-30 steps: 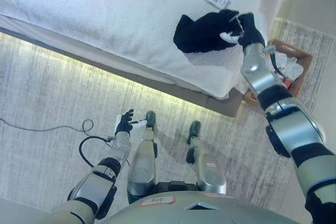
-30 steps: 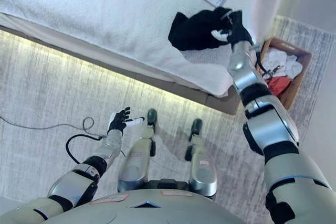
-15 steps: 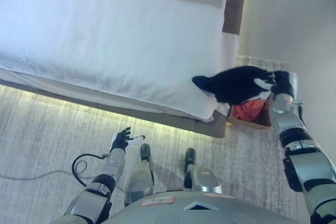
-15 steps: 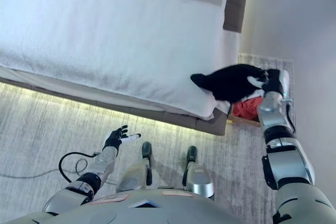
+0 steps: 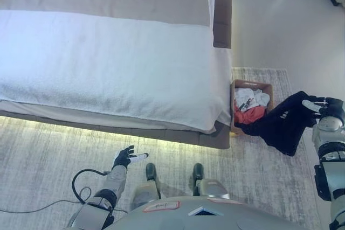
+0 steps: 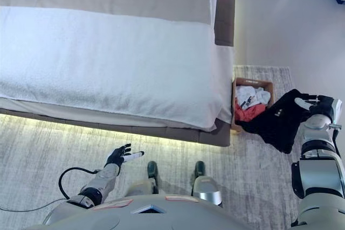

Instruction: Put the clothes on the bed into the basket.

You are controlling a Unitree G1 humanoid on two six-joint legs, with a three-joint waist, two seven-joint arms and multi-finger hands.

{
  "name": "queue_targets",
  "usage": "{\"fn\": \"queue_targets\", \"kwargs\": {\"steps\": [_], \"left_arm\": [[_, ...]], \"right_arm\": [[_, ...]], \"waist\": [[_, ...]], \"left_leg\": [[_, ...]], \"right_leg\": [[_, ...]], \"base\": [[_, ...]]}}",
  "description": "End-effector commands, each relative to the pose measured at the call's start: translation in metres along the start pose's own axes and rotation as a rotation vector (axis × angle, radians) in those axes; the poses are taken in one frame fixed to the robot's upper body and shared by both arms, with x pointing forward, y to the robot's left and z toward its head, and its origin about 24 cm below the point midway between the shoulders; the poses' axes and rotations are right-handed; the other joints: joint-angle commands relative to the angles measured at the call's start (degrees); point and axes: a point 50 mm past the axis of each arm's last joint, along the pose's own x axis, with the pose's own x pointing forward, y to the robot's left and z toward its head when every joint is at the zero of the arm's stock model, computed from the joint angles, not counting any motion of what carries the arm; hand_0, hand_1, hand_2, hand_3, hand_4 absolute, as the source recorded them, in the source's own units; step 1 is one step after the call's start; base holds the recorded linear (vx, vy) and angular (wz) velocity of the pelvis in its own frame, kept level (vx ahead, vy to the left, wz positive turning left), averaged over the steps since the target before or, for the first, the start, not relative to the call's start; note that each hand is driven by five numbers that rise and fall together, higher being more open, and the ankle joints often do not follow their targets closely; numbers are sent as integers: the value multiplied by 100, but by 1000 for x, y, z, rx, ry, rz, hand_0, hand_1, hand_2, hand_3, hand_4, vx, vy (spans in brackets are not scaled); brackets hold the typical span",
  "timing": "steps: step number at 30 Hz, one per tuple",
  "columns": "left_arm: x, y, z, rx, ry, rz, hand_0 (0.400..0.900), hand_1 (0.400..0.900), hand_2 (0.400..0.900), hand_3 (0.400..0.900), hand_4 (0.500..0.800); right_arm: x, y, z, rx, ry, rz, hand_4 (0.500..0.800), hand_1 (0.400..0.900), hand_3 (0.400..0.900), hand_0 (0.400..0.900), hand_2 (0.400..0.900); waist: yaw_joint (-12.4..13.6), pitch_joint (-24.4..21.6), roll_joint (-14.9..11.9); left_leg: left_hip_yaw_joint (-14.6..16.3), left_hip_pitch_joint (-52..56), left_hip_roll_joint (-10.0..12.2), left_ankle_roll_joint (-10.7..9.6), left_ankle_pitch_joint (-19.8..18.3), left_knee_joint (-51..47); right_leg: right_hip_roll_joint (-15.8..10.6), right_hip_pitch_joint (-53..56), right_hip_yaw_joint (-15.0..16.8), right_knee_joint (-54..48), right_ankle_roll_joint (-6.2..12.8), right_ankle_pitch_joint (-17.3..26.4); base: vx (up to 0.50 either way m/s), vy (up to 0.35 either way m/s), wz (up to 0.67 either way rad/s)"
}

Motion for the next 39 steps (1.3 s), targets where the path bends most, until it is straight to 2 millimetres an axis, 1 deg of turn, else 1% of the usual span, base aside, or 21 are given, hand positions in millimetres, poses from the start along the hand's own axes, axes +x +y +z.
{"fn": "queue_targets", "kwargs": {"steps": [1,2,3,8,11,13,15,21,23,24,25,26,27,31,35,39], "left_arm": [[3,14,6,59,-24,31,900,900,900,900,800],[3,11,4,64,-17,23,900,900,900,900,800],[3,11,4,63,-17,23,900,900,900,900,800],[2,8,0,64,-3,13,900,900,900,900,800],[2,7,1,67,-3,8,900,900,900,900,800],[2,5,0,73,-4,0,900,900,900,900,800],[2,4,0,73,-2,-3,900,900,900,900,800],[1,1,-2,83,-2,-14,900,900,900,900,800],[1,1,-3,88,1,-16,900,900,900,900,800],[1,1,-3,88,1,-16,900,900,900,900,800],[1,1,-3,93,3,-16,900,900,900,900,800],[1,0,-3,95,3,-17,900,900,900,900,800],[1,0,-3,96,4,-21,900,900,900,900,800],[1,-1,-3,96,6,-25,900,900,900,900,800],[1,0,-4,98,10,-22,900,900,900,900,800],[1,0,-5,99,11,-24,900,900,900,900,800]], "right_arm": [[7,-37,63,83,-179,-120,500,400,400,400,400],[7,-38,73,81,-206,-121,500,400,400,400,400],[7,-38,73,81,-207,-121,500,400,400,400,400],[6,-43,91,90,-244,-133,500,400,400,400,400],[6,-46,96,94,-248,-139,500,400,400,400,400],[7,-50,91,105,-216,-147,500,400,400,400,400],[7,-51,95,110,-222,-144,500,400,400,400,400],[8,-52,95,117,-214,-141,500,400,400,400,400],[7,-53,102,112,-233,-145,500,400,400,400,400],[7,-53,102,111,-233,-145,500,400,400,400,400],[7,-53,103,106,-232,-148,585,541,541,541,541],[7,-53,103,102,-230,-147,740,800,800,800,800],[7,-53,103,94,-226,-146,800,900,900,900,900],[7,-50,105,89,-220,-137,800,900,900,900,900],[8,-51,100,84,-200,-138,800,900,900,900,900],[7,-51,103,80,-209,-139,800,900,900,900,900]], "waist": [[97,-283,-483],[88,-292,-475],[85,-292,-473],[86,-285,-439],[89,-265,-425],[116,-256,-409],[118,-253,-405],[151,-250,-386],[167,-244,-388],[165,-244,-387],[170,-242,-391],[171,-241,-390],[174,-240,-388],[188,-248,-402],[200,-258,-407],[202,-263,-414]], "left_leg": [[-104,396,102,-245,-521,28],[-99,386,103,-253,-516,28],[-100,385,104,-253,-516,28],[-91,345,98,-266,-490,28],[-94,327,98,-272,-478,28],[-106,312,100,-280,-469,28],[-114,304,102,-284,-463,28],[-170,295,93,-288,-460,28],[-176,285,89,-291,-456,28],[-177,285,89,-291,-455,28],[-183,278,89,-293,-453,28],[-192,279,92,-294,-450,28],[-194,273,93,-296,-445,28],[-211,264,96,-297,-440,28],[-228,259,97,-304,-439,28],[-237,263,95,-307,-435,28]], "right_leg": [[-213,110,227,73,187,-132],[-212,118,228,52,184,-124],[-212,118,227,51,184,-123],[-202,111,220,17,173,-113],[-199,99,218,15,167,-115],[-196,96,201,15,164,-123],[-195,93,197,15,163,-127],[-192,133,154,15,158,-155],[-192,130,151,15,153,-154],[-192,130,150,15,153,-154],[-189,126,156,15,151,-156],[-188,127,152,15,148,-158],[-187,126,142,15,146,-160],[-179,137,129,15,136,-170],[-174,151,100,15,132,-179],[-172,166,91,15,126,-181]], "base": [[0,0,0],[0,0,0],[0,0,0],[0,0,0],[0,0,0],[-1,-23,4],[0,-15,4],[1,-13,6],[-4,-13,5],[-9,-13,4],[-7,-9,3],[-11,-11,4],[0,0,0],[-6,-7,2],[-8,-6,2],[-3,-1,1]]}}
